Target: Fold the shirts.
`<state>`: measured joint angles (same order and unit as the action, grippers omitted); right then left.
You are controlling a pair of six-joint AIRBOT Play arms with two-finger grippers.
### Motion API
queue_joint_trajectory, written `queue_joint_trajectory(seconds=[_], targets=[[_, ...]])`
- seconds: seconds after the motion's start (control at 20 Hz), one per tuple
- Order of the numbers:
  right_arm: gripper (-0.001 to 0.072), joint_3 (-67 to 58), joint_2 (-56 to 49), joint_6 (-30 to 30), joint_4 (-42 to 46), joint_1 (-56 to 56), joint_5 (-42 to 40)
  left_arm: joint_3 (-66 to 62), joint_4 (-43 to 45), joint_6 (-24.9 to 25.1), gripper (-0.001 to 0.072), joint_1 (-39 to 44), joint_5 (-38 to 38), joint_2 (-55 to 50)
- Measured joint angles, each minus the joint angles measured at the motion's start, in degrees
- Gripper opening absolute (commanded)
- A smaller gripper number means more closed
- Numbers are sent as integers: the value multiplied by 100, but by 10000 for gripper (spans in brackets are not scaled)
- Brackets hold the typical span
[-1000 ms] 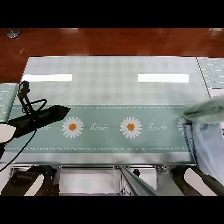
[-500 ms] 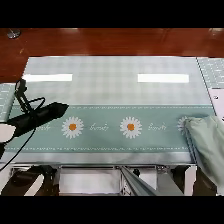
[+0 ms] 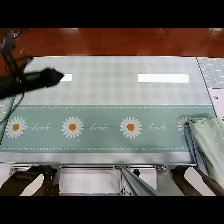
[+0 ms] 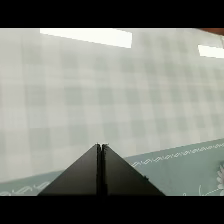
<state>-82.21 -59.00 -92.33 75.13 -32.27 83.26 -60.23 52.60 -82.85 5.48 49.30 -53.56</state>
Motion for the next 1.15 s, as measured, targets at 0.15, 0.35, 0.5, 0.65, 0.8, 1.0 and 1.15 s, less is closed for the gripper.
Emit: queue_joint_trajectory(seconds=[0.15,0.35,0.5,0.65,0.8,1.0,1.15], targets=[[24,-516,-920,308,-323,1834,-400,-1353,404,26,18,258,704,-835],[23,-74,-1980,98,579,3661,-807,-1364,1613,-575,19,632,1158,-1475],[24,297,-2472,-267,1123,4168,-960,-999,2181,-938,20,621,1307,-1670],[24,444,-2662,-448,1366,4354,-1032,-852,2396,-1082,20,564,1384,-1749],[24,498,-2732,-522,1464,4426,-1060,-798,2503,-1156,20,540,1397,-1799],[24,522,-2771,-566,1510,4457,-1064,-774,2573,-1187,20,531,1414,-1827],[24,529,-2778,-570,1532,4465,-1073,-769,2579,-1189,20,531,1416,-1832]])
